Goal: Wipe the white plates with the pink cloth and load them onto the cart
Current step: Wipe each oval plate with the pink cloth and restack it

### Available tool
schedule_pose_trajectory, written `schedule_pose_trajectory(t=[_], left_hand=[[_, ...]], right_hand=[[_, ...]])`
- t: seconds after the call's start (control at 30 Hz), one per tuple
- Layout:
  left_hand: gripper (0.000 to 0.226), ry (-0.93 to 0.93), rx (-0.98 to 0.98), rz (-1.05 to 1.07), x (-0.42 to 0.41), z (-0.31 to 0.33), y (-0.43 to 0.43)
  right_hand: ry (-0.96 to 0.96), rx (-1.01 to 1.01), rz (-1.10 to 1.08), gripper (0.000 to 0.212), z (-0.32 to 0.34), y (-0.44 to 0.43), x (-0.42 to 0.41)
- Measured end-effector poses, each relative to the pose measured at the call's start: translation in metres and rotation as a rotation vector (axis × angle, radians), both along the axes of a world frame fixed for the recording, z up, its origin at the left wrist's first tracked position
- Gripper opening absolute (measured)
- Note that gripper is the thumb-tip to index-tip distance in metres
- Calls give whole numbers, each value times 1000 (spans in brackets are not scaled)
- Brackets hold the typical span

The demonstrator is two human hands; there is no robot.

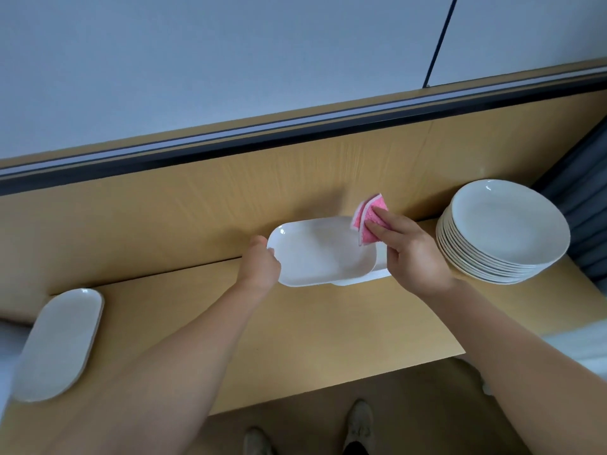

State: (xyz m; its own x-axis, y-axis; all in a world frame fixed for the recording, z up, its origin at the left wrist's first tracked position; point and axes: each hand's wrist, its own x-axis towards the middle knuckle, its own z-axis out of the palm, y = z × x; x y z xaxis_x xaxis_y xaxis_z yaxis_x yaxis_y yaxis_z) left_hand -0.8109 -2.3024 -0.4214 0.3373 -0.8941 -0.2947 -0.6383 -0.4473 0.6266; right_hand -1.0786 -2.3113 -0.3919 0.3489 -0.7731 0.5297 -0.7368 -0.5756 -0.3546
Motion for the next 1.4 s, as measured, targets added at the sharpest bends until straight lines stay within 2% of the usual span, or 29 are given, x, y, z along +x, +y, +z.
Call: schedule_pose_trajectory(t=[0.17, 0.4, 0.67, 0.8, 0.9, 1.07, 1.17, 1.3, 1.4], left_hand=[[6, -10, 13, 97, 52, -2, 43], [21, -7, 60, 215, 110, -31, 96], [25, 39, 97, 253, 132, -65, 122], [25, 51, 108, 238, 135, -76, 126], [24, 73, 130, 219, 137, -81, 129], [12, 54, 165, 171, 147, -84, 133], [13, 33, 187, 104, 156, -80, 134], [25, 132, 183, 2, 163, -77, 131], [24, 240, 175, 21, 167, -79, 130]], right_hand=[[-20, 2, 84, 52, 1, 10, 48], [-10, 108, 179, 51, -15, 33, 116], [75, 188, 261, 39, -43, 56, 157], [111, 225, 294, 55, -58, 61, 171], [144, 240, 325, 59, -63, 66, 182], [268, 320, 383, 62, -82, 66, 197], [346, 359, 429, 67, -95, 70, 210], [529, 559, 412, 78, -109, 79, 236], [740, 688, 310, 83, -116, 86, 253]])
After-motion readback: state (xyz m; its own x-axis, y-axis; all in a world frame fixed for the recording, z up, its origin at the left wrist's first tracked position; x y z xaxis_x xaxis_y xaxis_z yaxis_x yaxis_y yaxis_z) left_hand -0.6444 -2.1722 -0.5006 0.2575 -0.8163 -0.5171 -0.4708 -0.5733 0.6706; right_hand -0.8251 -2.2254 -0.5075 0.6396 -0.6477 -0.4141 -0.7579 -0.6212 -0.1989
